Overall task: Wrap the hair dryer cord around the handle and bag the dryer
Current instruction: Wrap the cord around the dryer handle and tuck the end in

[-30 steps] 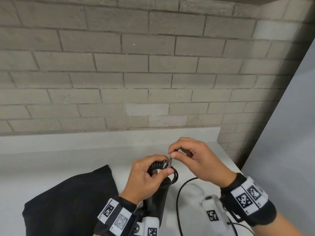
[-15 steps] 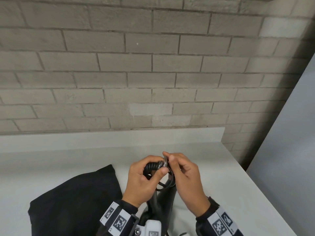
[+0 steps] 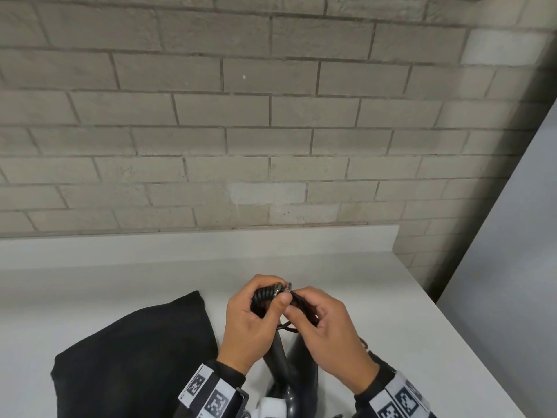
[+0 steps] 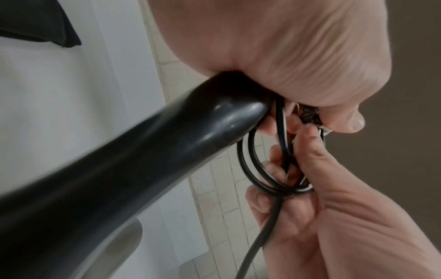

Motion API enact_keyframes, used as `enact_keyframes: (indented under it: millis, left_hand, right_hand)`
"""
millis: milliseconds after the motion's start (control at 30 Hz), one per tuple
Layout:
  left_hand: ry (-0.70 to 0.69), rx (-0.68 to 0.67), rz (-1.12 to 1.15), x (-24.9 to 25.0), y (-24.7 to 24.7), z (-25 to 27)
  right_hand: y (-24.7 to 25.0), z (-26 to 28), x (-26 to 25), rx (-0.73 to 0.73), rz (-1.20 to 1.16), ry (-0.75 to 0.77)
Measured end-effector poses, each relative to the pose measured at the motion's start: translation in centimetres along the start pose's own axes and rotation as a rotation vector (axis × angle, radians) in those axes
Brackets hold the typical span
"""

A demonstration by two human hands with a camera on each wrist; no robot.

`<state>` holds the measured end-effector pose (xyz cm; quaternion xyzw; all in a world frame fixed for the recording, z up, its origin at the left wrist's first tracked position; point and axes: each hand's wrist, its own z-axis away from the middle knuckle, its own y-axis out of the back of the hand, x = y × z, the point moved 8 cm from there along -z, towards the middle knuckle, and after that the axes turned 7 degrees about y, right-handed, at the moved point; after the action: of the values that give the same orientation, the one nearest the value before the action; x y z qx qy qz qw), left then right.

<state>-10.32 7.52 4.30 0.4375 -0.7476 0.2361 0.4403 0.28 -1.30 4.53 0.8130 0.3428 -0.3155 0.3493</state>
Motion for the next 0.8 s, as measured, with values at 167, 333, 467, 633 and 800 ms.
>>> enact_keyframes:
  millis: [167, 333, 467, 633, 800]
  left_hand:
    - [-0.085, -0.070, -0.110, 1.2, -0.6, -0.1]
    - [-0.115, -0.214, -0.194, 1.9, -0.8, -0.2]
    - [-0.146, -0.214, -0.214, 2.2, -0.6, -0.3]
    - [-0.110, -0.190, -0.311, 2.4, -0.5, -0.6]
    - [-0.148, -0.280, -0.644, 3.7, -1.1, -0.9]
  right_hand:
    - [0.6, -0.3, -0.7, -0.082, 0.092, 0.053]
    - [0.6, -1.0, -1.8, -0.226, 0.231, 0.142]
    - [0.3, -1.5, -2.2, -0.357, 0.280, 0.154]
    - [0.4, -1.3, -1.9, -0.378, 0.305, 0.121]
    - [0.9, -1.6, -2.5, -0.212, 0.263, 0.134]
